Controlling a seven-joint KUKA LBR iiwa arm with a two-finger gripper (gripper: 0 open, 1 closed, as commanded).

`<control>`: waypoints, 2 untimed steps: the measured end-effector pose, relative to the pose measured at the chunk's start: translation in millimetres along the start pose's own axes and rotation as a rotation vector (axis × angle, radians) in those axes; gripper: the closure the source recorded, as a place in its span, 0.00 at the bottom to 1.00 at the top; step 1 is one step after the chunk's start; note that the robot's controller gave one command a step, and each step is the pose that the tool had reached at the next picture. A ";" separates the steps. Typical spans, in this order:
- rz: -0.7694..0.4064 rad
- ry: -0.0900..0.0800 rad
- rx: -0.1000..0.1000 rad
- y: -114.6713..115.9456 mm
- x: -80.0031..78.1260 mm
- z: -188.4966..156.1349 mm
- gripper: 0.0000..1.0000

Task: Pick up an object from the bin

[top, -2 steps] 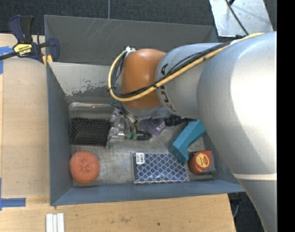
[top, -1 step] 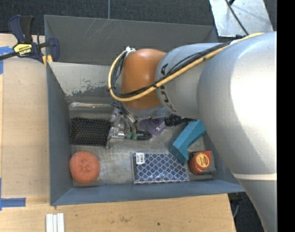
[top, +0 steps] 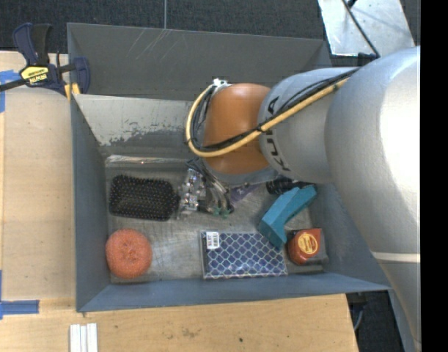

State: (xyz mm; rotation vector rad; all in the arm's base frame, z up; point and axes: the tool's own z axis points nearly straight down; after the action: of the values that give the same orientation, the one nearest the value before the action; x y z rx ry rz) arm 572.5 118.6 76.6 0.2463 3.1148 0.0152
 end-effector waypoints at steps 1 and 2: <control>-0.032 0.016 0.011 37.4 -24.1 -109.6 1.00; -0.031 0.016 0.011 37.4 -24.1 -109.6 1.00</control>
Offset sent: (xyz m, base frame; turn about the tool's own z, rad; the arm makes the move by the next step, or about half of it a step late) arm 0.0000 0.0000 0.0000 0.0000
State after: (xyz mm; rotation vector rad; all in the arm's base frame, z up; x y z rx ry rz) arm 600.2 150.8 186.9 0.1983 3.1351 -0.0002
